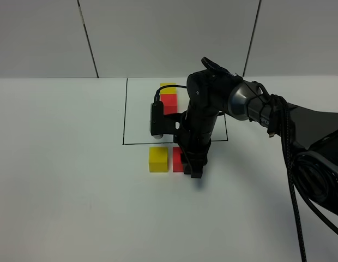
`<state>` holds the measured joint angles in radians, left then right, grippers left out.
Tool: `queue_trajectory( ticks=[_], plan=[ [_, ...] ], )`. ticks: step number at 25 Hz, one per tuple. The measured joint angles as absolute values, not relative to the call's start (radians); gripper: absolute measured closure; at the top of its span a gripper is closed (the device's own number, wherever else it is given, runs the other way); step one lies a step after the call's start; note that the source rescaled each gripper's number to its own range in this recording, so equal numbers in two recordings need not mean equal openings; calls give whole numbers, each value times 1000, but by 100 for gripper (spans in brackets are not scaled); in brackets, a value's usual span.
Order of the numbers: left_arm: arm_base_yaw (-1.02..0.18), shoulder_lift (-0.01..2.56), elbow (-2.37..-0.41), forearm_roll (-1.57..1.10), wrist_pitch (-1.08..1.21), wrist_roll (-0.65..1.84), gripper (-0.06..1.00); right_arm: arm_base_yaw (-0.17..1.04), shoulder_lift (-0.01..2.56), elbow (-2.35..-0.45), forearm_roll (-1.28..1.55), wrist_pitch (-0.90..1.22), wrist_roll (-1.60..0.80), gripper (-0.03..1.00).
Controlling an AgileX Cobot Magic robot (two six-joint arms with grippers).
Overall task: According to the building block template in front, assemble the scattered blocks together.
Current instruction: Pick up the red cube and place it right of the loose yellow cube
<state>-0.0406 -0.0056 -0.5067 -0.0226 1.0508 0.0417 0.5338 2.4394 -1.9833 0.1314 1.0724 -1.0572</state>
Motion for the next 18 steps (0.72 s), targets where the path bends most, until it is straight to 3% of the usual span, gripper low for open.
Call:
queue_trajectory(
  ticks=[18],
  plan=[
    [-41, -6, -507, -23, 1051, 42, 23, 543, 2443, -1985, 153, 1039, -1056, 97]
  ],
)
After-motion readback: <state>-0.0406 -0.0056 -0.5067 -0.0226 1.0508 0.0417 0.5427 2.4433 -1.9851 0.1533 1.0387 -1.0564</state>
